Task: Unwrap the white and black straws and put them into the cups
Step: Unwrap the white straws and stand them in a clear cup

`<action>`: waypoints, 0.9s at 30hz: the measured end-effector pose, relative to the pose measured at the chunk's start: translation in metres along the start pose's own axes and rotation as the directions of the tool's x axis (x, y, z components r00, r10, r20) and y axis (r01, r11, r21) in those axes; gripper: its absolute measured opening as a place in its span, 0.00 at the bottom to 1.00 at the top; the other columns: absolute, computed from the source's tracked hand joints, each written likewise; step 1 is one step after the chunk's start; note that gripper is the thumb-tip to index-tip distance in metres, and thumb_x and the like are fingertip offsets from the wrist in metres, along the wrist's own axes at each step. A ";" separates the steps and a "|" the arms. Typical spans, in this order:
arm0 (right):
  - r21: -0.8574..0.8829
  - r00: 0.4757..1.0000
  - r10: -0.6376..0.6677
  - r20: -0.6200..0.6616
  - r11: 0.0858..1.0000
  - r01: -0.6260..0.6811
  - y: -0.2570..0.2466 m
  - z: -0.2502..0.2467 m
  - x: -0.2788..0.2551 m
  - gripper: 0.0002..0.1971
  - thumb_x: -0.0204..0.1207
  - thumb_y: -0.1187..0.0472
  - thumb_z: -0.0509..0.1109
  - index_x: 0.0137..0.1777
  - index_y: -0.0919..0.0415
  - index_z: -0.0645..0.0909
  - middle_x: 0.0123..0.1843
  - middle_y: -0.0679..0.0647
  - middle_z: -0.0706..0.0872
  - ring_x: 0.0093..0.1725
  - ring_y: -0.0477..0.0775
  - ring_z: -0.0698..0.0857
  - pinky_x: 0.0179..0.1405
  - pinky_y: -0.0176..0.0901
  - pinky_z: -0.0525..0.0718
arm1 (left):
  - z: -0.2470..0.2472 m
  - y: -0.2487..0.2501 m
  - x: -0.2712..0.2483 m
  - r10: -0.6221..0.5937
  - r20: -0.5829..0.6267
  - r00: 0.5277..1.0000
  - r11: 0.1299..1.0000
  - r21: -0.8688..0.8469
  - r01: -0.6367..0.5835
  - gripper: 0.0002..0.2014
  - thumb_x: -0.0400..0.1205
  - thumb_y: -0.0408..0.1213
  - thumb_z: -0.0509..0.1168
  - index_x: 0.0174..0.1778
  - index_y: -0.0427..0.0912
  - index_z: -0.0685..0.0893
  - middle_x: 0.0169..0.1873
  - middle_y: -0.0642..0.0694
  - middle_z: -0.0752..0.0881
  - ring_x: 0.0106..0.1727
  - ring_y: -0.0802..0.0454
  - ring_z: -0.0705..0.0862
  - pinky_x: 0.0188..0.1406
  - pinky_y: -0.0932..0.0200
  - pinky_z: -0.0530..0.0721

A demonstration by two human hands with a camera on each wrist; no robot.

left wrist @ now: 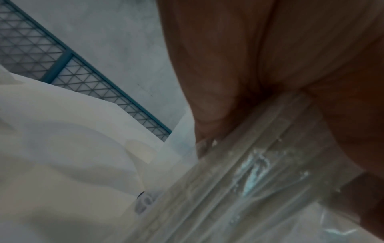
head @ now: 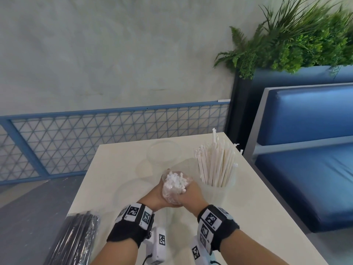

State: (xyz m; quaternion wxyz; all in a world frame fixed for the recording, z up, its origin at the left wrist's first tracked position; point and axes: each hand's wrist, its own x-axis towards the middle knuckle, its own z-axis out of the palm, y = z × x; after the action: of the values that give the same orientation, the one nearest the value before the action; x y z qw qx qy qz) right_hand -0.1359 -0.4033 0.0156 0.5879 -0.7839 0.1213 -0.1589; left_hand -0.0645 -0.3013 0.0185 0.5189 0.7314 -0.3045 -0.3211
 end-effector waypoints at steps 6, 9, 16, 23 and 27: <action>-0.001 0.970 0.144 -0.195 0.989 -0.147 0.005 0.017 0.004 0.35 0.52 0.46 0.75 0.61 0.58 0.78 0.58 0.60 0.84 0.53 0.51 0.87 0.56 0.47 0.87 | 0.007 0.003 -0.011 -0.022 0.006 1.000 0.999 -0.047 0.022 0.24 0.71 0.13 0.68 0.61 0.34 0.79 0.47 0.49 0.84 0.48 0.60 0.84 0.46 0.68 0.85; -0.084 0.985 0.105 -0.139 0.990 -0.118 -0.011 0.006 0.003 0.23 0.64 0.58 0.77 0.61 0.56 0.80 0.56 0.59 0.87 0.56 0.53 0.86 0.59 0.45 0.84 | 0.011 0.000 -0.007 -0.008 0.000 1.000 0.999 -0.053 0.008 0.23 0.70 0.16 0.71 0.50 0.48 0.80 0.48 0.50 0.85 0.52 0.55 0.84 0.52 0.66 0.85; 0.068 0.972 0.139 -0.188 0.989 -0.128 -0.028 -0.015 0.002 0.12 0.68 0.68 0.76 0.51 0.63 0.81 0.44 0.53 0.87 0.47 0.53 0.87 0.48 0.35 0.84 | 0.017 0.000 -0.007 -0.026 -0.003 1.000 0.993 -0.118 0.025 0.16 0.72 0.29 0.75 0.53 0.49 0.84 0.50 0.52 0.88 0.56 0.56 0.86 0.58 0.65 0.82; 0.383 0.946 0.218 -0.242 0.917 -0.113 -0.031 -0.028 0.012 0.12 0.65 0.68 0.79 0.45 0.59 0.81 0.41 0.53 0.87 0.45 0.54 0.86 0.42 0.39 0.85 | 0.012 -0.008 -0.011 -0.022 0.007 1.000 1.000 -0.003 0.022 0.22 0.74 0.45 0.74 0.63 0.52 0.77 0.59 0.54 0.85 0.63 0.57 0.82 0.68 0.59 0.77; 0.498 0.950 0.199 -0.240 0.865 -0.055 -0.041 -0.034 0.015 0.10 0.67 0.69 0.77 0.42 0.58 0.80 0.38 0.51 0.85 0.40 0.49 0.85 0.35 0.33 0.81 | 0.017 -0.012 -0.015 -0.003 -0.064 0.998 0.994 0.110 0.010 0.43 0.63 0.55 0.77 0.72 0.51 0.67 0.63 0.56 0.80 0.66 0.57 0.78 0.69 0.59 0.75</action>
State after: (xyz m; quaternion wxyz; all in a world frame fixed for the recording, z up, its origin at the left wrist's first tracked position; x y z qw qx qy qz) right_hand -0.1355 -0.4274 0.0658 0.7513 -0.5705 0.2122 -0.2552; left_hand -0.0855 -0.2955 0.0054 0.4859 0.7700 -0.3026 -0.2819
